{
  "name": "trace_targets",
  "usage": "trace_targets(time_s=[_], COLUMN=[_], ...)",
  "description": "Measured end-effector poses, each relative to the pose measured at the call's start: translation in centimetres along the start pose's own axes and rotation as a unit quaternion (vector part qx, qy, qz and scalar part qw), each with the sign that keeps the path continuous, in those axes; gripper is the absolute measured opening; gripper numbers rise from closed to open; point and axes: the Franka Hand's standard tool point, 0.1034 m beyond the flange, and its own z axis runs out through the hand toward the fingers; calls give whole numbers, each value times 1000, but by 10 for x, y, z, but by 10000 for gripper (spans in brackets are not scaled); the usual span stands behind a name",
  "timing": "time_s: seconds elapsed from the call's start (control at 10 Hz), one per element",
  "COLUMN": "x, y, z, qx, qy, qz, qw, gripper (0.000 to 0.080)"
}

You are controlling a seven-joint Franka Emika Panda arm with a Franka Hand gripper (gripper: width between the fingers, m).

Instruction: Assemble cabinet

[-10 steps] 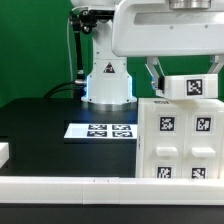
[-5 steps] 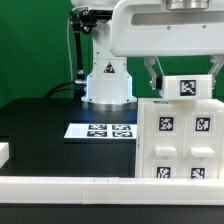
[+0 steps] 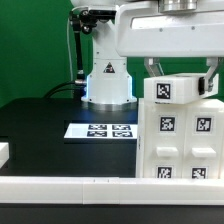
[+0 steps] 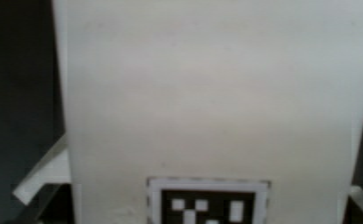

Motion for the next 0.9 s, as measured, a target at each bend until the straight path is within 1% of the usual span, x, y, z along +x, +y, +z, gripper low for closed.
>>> trace_targets(time_s=[0.2,0.3,0.4,0.5,0.6,0.7,0.8,0.9], x=[0,-2,-3,-1,-1,-1,-1,-1], y=[1,1,-1,-1,0,0,-1,0], z=[0,0,-1,-1,-1,-1,-1,-1], qx=[-1,-3,1,8,8,9,11,12], qy=[-2,-4,-3,2,2,0,-3,-6], qz=[66,155,225,274,276,305,335,381], qw=[998,988,974,962,961,952,942,925], gripper=[555,555,555,555,555,555,555,555])
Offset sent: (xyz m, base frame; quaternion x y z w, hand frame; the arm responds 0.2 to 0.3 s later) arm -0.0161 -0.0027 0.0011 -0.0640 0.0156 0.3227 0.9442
